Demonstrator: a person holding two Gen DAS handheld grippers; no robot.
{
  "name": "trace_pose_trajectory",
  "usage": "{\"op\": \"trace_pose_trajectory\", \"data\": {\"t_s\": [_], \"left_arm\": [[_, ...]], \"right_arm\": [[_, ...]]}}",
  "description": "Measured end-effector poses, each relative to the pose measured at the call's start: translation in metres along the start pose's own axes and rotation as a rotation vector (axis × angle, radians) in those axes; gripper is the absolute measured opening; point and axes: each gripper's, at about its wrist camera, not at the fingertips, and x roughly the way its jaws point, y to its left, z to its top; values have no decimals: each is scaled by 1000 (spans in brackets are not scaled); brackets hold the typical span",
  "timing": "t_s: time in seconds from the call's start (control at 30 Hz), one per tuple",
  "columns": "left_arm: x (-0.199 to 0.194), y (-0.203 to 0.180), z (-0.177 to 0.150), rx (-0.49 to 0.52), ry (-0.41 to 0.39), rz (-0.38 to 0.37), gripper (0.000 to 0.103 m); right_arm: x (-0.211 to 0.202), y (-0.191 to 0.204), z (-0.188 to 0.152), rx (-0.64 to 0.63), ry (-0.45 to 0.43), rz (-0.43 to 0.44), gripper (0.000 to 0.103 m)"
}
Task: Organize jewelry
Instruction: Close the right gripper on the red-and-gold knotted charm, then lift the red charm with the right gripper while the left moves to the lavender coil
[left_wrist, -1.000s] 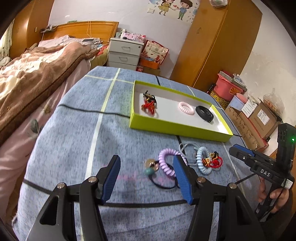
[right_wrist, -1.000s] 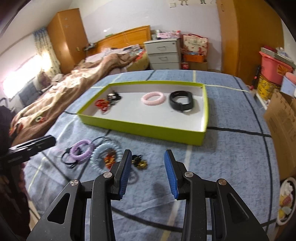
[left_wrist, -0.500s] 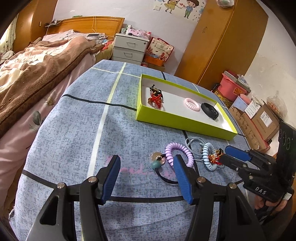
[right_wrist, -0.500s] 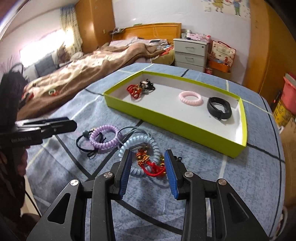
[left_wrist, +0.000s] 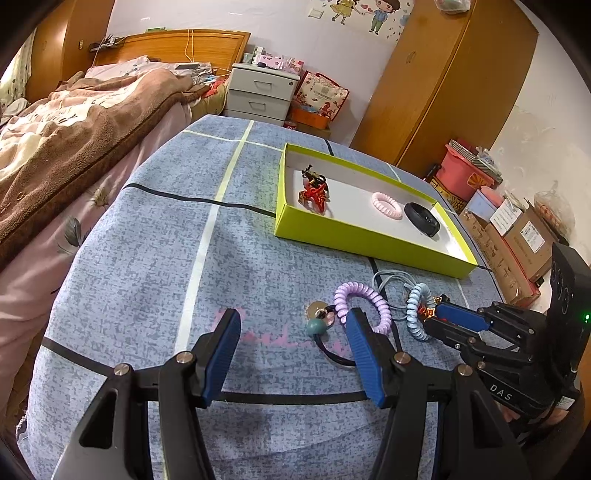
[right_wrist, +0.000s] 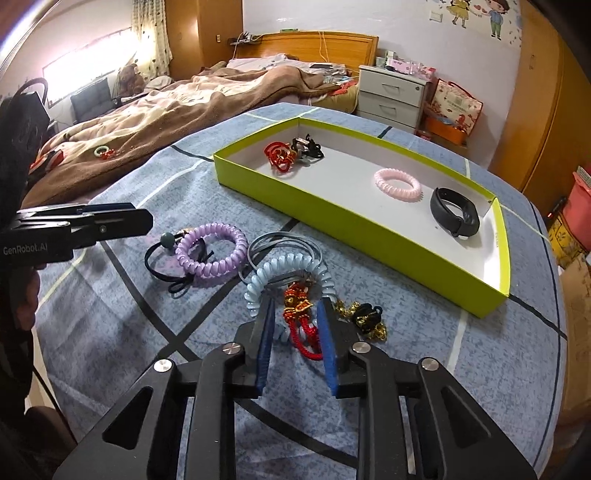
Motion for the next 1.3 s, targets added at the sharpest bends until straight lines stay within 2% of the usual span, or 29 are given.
{"op": "trace_pose_trajectory", "data": {"t_s": [0.07, 0.3, 0.6, 0.77, 1.03, 1.23, 1.3], "left_arm": [[0, 0, 0, 3, 2, -1, 61], [-2, 4, -1, -3, 5, -7, 61], [-4, 7, 1, -15, 2, 4, 61], [-1, 0, 2, 15, 10, -9, 61], [17, -21, 10, 73, 39, -27, 61], [28, -37, 17, 140, 49, 20, 61], [34, -38, 19, 139, 69, 26, 57]], "right_arm": [[-1, 2, 0, -12, 4, -13, 14], [-4, 5, -1, -19, 2, -26, 6], [-28, -12, -4, 85, -80, 41, 6], [-40, -20, -4, 138, -126, 70, 6], [-56, -33, -9, 192, -175, 63, 6], [-59, -41, -13, 215, -184, 44, 6], [-59, -44, -14, 221, -184, 43, 6]]}}
